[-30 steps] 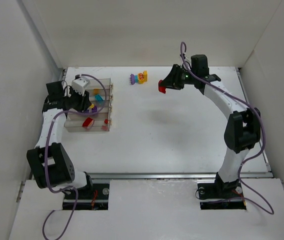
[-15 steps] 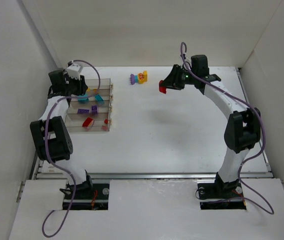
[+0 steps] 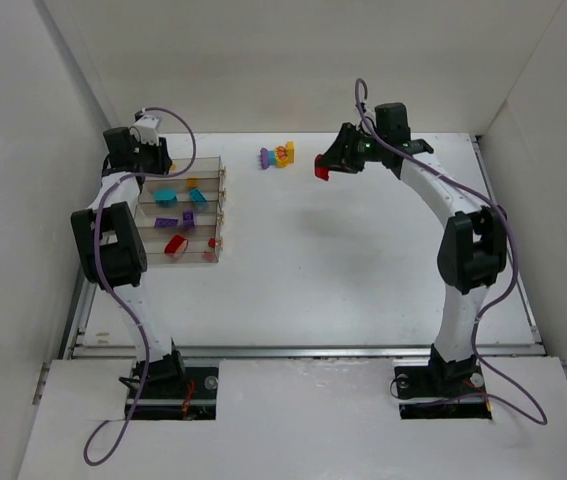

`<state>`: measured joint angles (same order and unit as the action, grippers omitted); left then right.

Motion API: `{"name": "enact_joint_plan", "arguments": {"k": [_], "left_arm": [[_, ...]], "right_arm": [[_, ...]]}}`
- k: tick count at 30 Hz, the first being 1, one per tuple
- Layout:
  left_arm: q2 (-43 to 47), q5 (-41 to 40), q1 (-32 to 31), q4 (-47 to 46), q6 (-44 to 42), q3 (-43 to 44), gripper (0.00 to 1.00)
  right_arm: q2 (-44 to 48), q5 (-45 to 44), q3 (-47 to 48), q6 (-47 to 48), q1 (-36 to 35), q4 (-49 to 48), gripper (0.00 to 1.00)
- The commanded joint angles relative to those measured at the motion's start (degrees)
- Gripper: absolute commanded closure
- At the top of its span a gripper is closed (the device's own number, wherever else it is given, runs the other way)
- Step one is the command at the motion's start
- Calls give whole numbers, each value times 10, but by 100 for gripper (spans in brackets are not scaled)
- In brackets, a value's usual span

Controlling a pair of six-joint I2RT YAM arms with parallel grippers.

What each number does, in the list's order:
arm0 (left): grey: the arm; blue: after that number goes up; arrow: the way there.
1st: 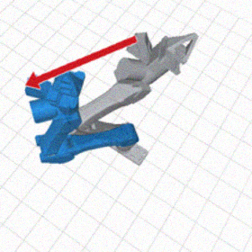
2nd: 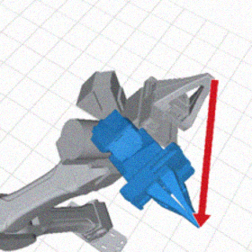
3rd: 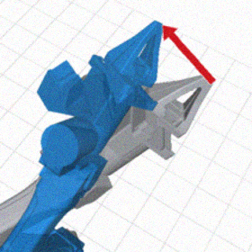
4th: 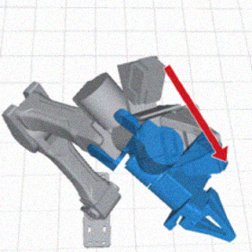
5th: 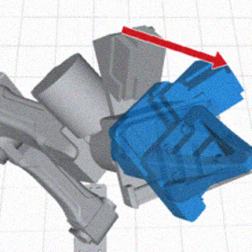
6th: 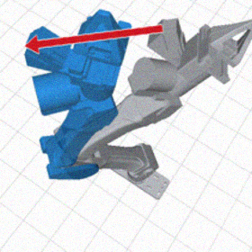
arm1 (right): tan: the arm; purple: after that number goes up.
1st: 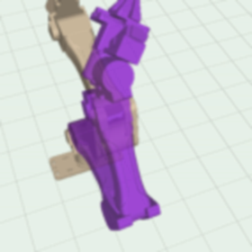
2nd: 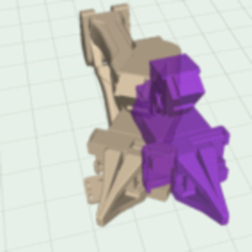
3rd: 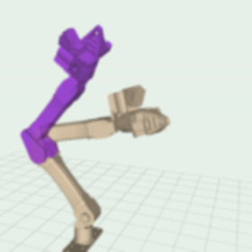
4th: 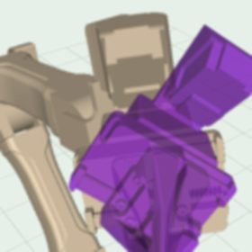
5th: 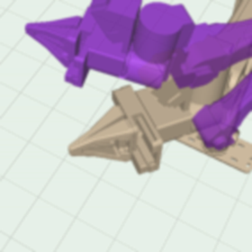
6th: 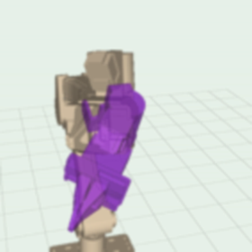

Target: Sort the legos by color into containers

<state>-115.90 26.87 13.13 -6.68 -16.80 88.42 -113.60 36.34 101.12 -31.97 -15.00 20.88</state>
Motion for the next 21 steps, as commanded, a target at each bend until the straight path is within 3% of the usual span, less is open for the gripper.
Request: {"name": "enact_joint_plan", "arguments": {"k": [1, 3, 6, 10, 11, 15, 16, 21], "left_arm": [[-8, -5, 1, -22, 18, 29, 100], [-17, -11, 1, -17, 23, 36, 100], [-32, -6, 1, 7, 23, 51, 91], [-38, -6, -5, 12, 17, 51, 61], [-38, -13, -5, 7, 17, 51, 42], [-33, -27, -11, 2, 17, 51, 22], [-26, -32, -16, -5, 17, 51, 11], [8, -29, -28, 3, 2, 59, 10]], "right_arm": [[-8, -1, 45, -2, -4, 11, 100], [-14, -1, 53, -2, -4, 19, 100], [-19, -1, 67, -2, -4, 24, 100], [-19, -7, 73, -2, -4, 24, 100], [-24, -7, 73, -2, -4, 24, 100], [-24, -7, 73, -2, -4, 29, 100], [-24, -7, 73, -2, -4, 29, 100], [-13, -12, 73, 7, -10, 29, 100]]}}
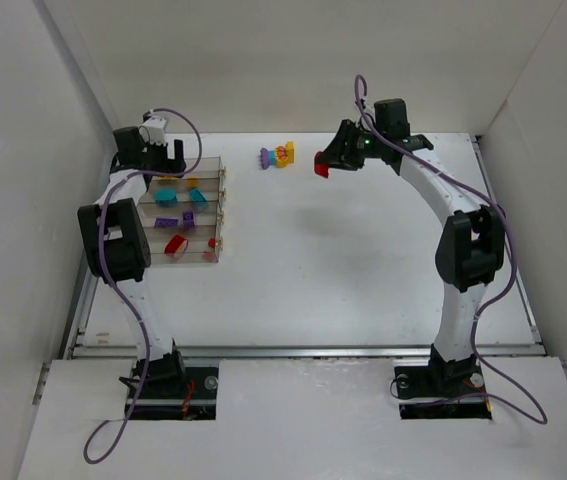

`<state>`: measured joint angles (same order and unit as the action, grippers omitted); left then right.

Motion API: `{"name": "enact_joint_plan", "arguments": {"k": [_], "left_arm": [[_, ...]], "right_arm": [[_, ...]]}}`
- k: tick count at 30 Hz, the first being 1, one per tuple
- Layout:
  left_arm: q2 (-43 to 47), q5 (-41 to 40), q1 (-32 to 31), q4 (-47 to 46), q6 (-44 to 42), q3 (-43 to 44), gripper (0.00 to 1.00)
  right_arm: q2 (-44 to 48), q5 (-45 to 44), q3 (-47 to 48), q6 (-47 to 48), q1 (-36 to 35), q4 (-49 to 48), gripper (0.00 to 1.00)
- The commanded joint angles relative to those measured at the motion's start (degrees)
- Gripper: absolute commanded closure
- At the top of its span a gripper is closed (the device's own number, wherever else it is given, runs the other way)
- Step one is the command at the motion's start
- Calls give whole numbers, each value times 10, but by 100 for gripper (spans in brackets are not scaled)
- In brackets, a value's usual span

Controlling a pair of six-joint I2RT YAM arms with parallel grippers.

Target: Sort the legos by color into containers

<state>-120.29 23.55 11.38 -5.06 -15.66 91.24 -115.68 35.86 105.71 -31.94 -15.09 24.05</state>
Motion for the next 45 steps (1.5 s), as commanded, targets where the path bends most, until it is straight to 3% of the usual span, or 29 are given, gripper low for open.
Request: {"name": "enact_joint_plan", "arguments": {"k": [1, 6, 9, 11, 12, 18, 25, 28, 29, 31, 33, 37, 42, 45], "left_arm": [[63, 11, -19, -6, -17, 31, 10], [145, 96, -64, 64, -129, 18, 10], [207, 147, -110, 142, -246, -5, 10], [260, 184, -140, 195, -359, -21, 0], [277, 205, -147, 206, -391, -31, 0], [325, 330, -187, 290, -501, -23, 0], [372, 280, -303, 345, -668, -59, 0], [410, 242, -329, 246, -630, -119, 0], [417, 242, -329, 168, -553, -132, 0], [422, 261, -329, 124, -475, -141, 0], [411, 300, -316, 144, -397, -111, 4], [382, 434, -289, 229, -317, -40, 22], [357, 519, -289, 251, -221, -33, 25], [357, 527, -289, 251, -221, -33, 29]], "right_arm": [[8, -7, 27, 17, -9, 5, 100], [13, 6, 39, 23, -20, 6, 100], [26, 32, 32, -12, -20, -46, 100], [33, 79, 8, -19, -26, -94, 100], [41, 79, 8, -19, -26, -114, 100], [63, 148, -13, 41, -36, -122, 100], [92, 194, -30, 51, -55, -130, 100], [113, 218, -44, 60, -68, -136, 100], [132, 218, -53, 91, -73, -136, 100], [155, 194, -69, 133, -88, -120, 100], [190, 183, -108, 186, -88, -120, 100], [234, 143, -157, 286, -94, -88, 100], [268, 70, -198, 395, -135, -82, 100], [281, 55, -205, 428, -149, -90, 100]]}}
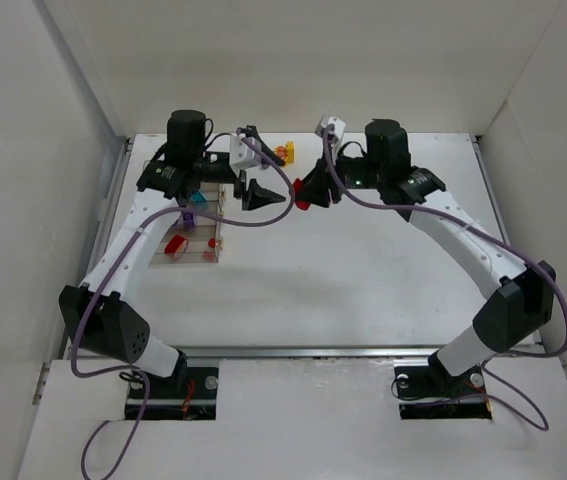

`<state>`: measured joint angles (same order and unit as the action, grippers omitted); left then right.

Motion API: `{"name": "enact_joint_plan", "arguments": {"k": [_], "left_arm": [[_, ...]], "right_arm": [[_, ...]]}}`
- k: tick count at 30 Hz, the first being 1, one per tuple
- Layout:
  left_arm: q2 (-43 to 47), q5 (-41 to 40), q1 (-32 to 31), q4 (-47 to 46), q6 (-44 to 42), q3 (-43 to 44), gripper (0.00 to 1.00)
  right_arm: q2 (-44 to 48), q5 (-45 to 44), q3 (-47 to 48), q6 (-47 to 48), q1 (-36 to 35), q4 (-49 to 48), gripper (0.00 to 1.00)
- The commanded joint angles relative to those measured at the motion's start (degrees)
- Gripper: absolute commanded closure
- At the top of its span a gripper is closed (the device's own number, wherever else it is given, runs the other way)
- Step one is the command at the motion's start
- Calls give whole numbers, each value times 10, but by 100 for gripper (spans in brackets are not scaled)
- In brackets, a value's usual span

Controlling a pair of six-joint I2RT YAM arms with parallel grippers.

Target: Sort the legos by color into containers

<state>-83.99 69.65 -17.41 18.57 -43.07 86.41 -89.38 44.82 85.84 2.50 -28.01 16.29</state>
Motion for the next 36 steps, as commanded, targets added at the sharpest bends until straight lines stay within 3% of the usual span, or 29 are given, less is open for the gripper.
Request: {"name": "enact_joint_plan", "arguments": {"k": [1, 7, 11, 15, 17, 25, 29, 36], "left_arm": [[-7, 66, -1, 15, 53, 16, 29], [-7, 65, -6, 40, 40, 16, 36], [-7, 65, -6, 101, -15, 21, 48], [-7, 59, -6, 127, -36, 21, 47], [-7, 59, -6, 132, -41, 21, 39], [-1, 37, -18, 146, -94, 47, 28], [-13, 31, -38, 211, -160, 68, 29], [-18, -13, -69, 276, -234, 75, 42]], "right_arm": [[18, -40, -7, 91, -27, -13, 100], [43, -106, -12, 158, -63, -25, 100], [63, -113, -30, 188, -71, -42, 100], [76, -108, -44, 227, -77, -53, 100], [76, -95, -49, 247, -77, -53, 100], [87, -59, -67, 322, -89, -53, 100], [87, -59, -67, 327, -89, -53, 100], [87, -59, -67, 327, -94, -53, 100]]}}
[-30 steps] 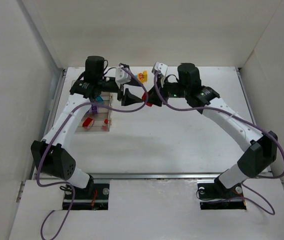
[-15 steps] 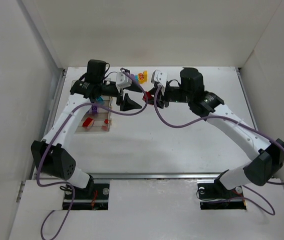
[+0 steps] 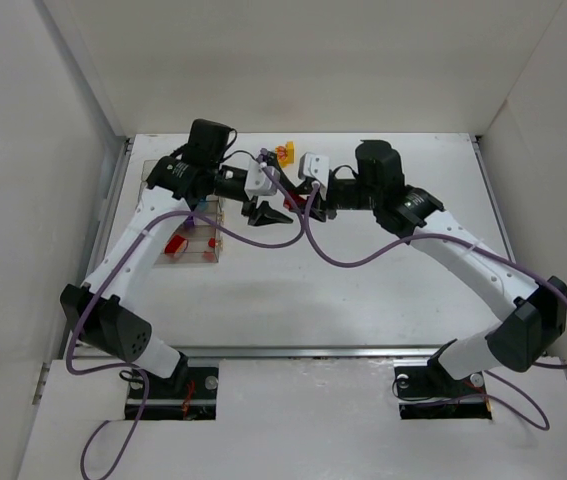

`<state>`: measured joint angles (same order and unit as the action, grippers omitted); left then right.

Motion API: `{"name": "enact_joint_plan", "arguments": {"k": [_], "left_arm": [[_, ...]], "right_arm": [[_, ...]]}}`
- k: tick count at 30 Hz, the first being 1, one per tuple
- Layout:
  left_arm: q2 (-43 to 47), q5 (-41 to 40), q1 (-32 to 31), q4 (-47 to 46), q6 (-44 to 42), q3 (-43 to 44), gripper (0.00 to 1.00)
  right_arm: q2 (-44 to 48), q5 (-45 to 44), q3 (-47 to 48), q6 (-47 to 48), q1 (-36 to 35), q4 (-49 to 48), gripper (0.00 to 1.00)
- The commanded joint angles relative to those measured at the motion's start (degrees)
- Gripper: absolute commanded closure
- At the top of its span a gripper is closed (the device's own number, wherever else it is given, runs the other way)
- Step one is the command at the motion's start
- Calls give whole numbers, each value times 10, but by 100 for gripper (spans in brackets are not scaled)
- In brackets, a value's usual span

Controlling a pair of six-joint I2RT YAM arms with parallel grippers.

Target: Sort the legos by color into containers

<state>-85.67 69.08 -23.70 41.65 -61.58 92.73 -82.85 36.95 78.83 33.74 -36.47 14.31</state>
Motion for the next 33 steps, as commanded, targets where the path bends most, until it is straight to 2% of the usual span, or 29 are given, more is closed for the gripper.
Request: {"name": "enact_joint_plan", "arguments": {"k": [1, 8, 14, 23, 33], "left_arm": [[-1, -14, -6, 45, -49, 12, 44], [-1, -33, 0, 45, -67, 12, 45], [-6, -28, 25, 24, -51, 25, 32], [-6, -28, 31, -21, -12, 18, 29], [-6, -17, 37, -21, 1, 18, 31]], "right_arm": [[27, 20, 3, 15, -10, -33, 100], [32, 20, -8, 15, -10, -33, 100], [32, 20, -8, 15, -10, -33, 100], [37, 26, -13, 15, -10, -33, 100], [32, 26, -13, 15, -10, -33, 100]]}}
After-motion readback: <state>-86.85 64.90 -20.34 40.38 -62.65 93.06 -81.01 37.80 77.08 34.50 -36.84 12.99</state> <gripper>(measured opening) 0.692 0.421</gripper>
